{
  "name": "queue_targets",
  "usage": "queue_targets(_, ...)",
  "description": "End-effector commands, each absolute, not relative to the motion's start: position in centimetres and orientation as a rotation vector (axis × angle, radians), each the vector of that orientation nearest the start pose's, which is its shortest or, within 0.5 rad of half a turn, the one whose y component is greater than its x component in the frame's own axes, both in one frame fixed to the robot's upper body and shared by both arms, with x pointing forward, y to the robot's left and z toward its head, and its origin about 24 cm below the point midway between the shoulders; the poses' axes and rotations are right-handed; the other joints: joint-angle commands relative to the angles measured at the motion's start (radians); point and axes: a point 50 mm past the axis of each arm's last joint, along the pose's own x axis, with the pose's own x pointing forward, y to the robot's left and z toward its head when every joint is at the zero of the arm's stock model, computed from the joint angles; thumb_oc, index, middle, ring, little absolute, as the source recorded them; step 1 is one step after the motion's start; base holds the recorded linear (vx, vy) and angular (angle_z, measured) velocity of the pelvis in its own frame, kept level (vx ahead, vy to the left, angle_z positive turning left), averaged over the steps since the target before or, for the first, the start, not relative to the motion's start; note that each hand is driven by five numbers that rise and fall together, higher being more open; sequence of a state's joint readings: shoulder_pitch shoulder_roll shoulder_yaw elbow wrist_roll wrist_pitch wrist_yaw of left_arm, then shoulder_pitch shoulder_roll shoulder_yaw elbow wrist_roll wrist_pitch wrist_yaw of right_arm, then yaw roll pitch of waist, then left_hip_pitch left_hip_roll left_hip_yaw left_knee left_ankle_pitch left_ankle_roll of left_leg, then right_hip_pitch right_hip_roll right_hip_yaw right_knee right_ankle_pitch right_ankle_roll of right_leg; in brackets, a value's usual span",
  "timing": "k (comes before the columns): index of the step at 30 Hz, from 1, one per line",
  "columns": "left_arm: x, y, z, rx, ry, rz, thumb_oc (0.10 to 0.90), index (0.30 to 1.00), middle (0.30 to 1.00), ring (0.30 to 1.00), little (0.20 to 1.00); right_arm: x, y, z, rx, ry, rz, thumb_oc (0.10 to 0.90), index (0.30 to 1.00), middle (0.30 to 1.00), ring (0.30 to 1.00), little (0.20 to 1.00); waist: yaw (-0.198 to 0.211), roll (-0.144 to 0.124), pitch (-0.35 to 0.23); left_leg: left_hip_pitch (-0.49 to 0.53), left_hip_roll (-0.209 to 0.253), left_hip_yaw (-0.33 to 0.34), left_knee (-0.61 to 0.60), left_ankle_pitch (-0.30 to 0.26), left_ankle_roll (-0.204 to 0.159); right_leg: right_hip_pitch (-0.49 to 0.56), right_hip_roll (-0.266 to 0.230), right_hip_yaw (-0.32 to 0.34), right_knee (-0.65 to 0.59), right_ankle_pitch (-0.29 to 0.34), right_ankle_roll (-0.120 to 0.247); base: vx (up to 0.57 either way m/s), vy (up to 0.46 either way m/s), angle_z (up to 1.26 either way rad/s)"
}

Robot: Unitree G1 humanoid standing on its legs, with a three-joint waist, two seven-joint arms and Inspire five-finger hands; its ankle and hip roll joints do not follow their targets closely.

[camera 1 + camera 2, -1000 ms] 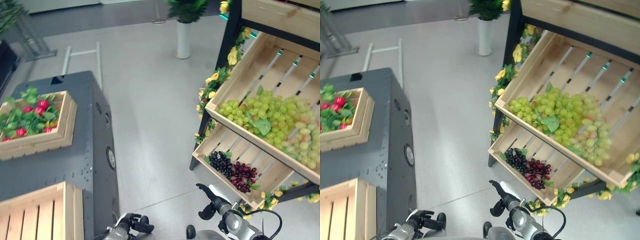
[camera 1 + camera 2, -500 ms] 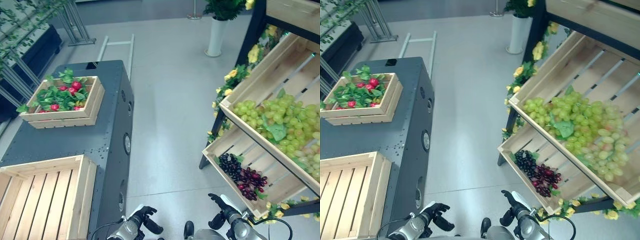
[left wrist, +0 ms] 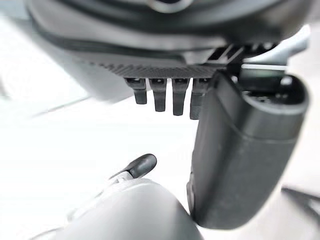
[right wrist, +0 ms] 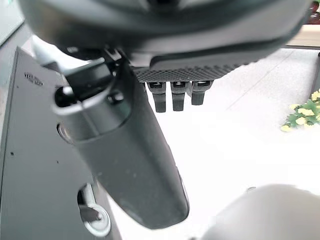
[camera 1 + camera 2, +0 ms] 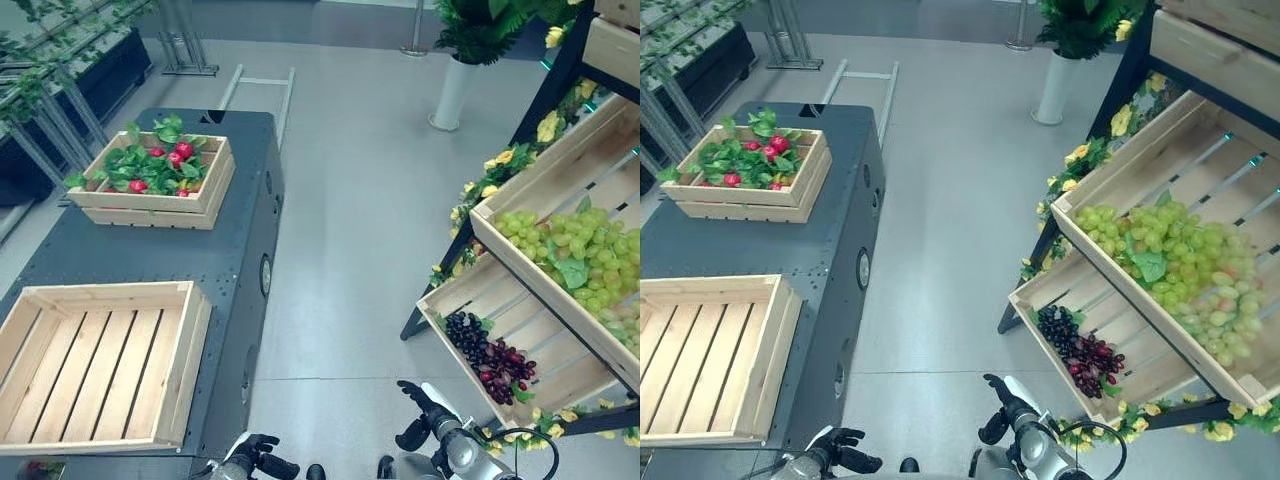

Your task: Pick up the fruits from the basket on one side to the basket on the other side

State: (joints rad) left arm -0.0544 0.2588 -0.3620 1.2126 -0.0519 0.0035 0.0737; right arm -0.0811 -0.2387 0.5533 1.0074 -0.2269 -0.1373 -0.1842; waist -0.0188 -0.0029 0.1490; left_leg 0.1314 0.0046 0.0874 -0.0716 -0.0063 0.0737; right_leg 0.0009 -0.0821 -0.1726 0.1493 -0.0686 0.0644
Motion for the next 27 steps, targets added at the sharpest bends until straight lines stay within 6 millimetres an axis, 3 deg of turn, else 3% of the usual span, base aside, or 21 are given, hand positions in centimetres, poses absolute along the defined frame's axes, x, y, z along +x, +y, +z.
queue_targets(1, 13.0, 22.2, -15.3, 0.401, 1.109, 0.013, 0.800, 0.900, 0.900, 0.900, 0.900, 18.7, -15.9, -12.1, -0.706, 0.608, 0.364, 0.800, 0.900, 0.900, 0.900, 0.900, 0.026, -0.015, -0.047, -0.041, -0.046, 0.004, -0.016, -0.049, -0.022, 0.081, 0.049, 0.040, -0.181, 0.026, -0.005, -0.14, -0.233, 0.01)
queue_targets(4, 12.8, 22.2, -15.3, 0.376, 1.103, 0.042, 0.800, 0.900, 0.900, 0.900, 0.900, 19.1, -15.8, -11.9, -0.669, 0.608, 0.359, 0.800, 0.900, 0.900, 0.900, 0.900, 0.038, -0.019, -0.054, -0.050, -0.036, 0.009, -0.016, -0.036, -0.041, 0.101, 0.058, 0.028, -0.217, 0.042, -0.013, -0.15, -0.261, -0.14)
queue_targets(8, 12.8, 20.2, -15.5, 0.493, 1.039, -0.140, 0.800, 0.900, 0.900, 0.900, 0.900, 18.2, -16.8, -12.4, -0.652, 0.679, 0.347, 0.800, 0.900, 0.900, 0.900, 0.900, 0.022, -0.029, -0.058, -0.048, -0.025, 0.025, -0.004, -0.026, -0.059, 0.114, 0.083, 0.050, -0.237, 0.043, -0.037, -0.11, -0.193, -0.06)
queue_targets(11, 12.9, 19.6, -15.4, 0.493, 1.011, -0.105, 0.800, 0.900, 0.900, 0.900, 0.900, 17.1, -17.9, -12.9, -0.697, 0.716, 0.376, 0.800, 0.900, 0.900, 0.900, 0.900, 0.009, -0.039, -0.047, -0.083, -0.020, 0.052, 0.108, -0.056, -0.071, 0.125, 0.080, 0.049, -0.237, 0.043, -0.047, -0.13, -0.079, 0.05)
queue_targets(12, 13.3, 19.9, -15.3, 0.451, 1.010, -0.069, 0.800, 0.900, 0.900, 0.900, 0.900, 16.8, -18.7, -13.0, -0.706, 0.741, 0.367, 0.800, 0.900, 0.900, 0.900, 0.900, 0.007, -0.052, -0.037, -0.112, -0.023, 0.074, 0.213, -0.098, -0.072, 0.132, 0.069, 0.038, -0.237, 0.047, -0.053, -0.12, -0.043, 0.07)
queue_targets(15, 13.2, 20.1, -15.3, 0.460, 1.022, -0.084, 0.800, 0.900, 0.900, 0.900, 0.900, 16.9, -19.3, -13.1, -0.676, 0.762, 0.328, 0.800, 0.900, 0.900, 0.900, 0.900, 0.017, -0.063, -0.023, -0.156, -0.044, 0.033, 0.323, -0.130, -0.059, 0.134, 0.065, 0.052, -0.232, 0.055, -0.059, -0.14, -0.022, 0.23)
queue_targets(17, 13.2, 20.1, -15.4, 0.438, 1.040, -0.113, 0.800, 0.900, 0.900, 0.900, 0.900, 17.4, -19.1, -13.1, -0.638, 0.770, 0.313, 0.800, 0.900, 0.900, 0.900, 0.900, 0.020, -0.044, -0.025, -0.097, -0.050, -0.022, 0.152, -0.095, -0.047, 0.107, 0.092, 0.092, -0.211, 0.043, -0.060, -0.08, 0.065, 0.09)
queue_targets(18, 13.2, 19.9, -15.4, 0.432, 1.044, -0.138, 0.800, 0.900, 0.900, 0.900, 0.900, 17.4, -19.0, -13.1, -0.631, 0.785, 0.308, 0.800, 0.900, 0.900, 0.900, 0.900, 0.016, -0.037, -0.027, -0.091, -0.055, -0.022, 0.122, -0.080, -0.045, 0.107, 0.093, 0.091, -0.213, 0.049, -0.054, -0.08, 0.072, -0.21)
queue_targets(20, 13.6, 19.2, -15.3, 0.452, 1.020, -0.201, 0.800, 0.900, 0.900, 0.900, 0.900, 17.2, -18.9, -13.3, -0.545, 0.822, 0.291, 0.800, 0.900, 0.900, 0.900, 0.900, 0.017, -0.029, -0.028, -0.094, -0.058, -0.047, 0.085, -0.053, -0.047, 0.097, 0.095, 0.096, -0.217, 0.051, -0.049, -0.09, 0.040, -0.13)
queue_targets(24, 14.3, 19.0, -15.1, 0.389, 0.999, -0.162, 0.800, 0.900, 0.900, 0.900, 0.900, 16.4, -18.3, -13.8, -0.536, 0.854, 0.364, 0.800, 0.900, 0.900, 0.900, 0.900, 0.008, -0.017, -0.029, -0.064, -0.058, -0.048, 0.047, -0.045, -0.040, 0.096, 0.096, 0.096, -0.217, 0.049, -0.050, 0.00, 0.069, -0.07)
queue_targets(27, 13.4, 19.0, -15.4, 0.357, 1.026, -0.148, 0.800, 0.900, 0.900, 0.900, 0.900, 15.5, -18.7, -14.3, -0.540, 0.903, 0.354, 0.800, 0.900, 0.900, 0.900, 0.900, 0.015, -0.014, -0.039, -0.038, -0.063, -0.051, 0.029, -0.046, -0.036, 0.121, 0.095, 0.080, -0.231, 0.046, -0.050, 0.06, 0.052, 0.06)
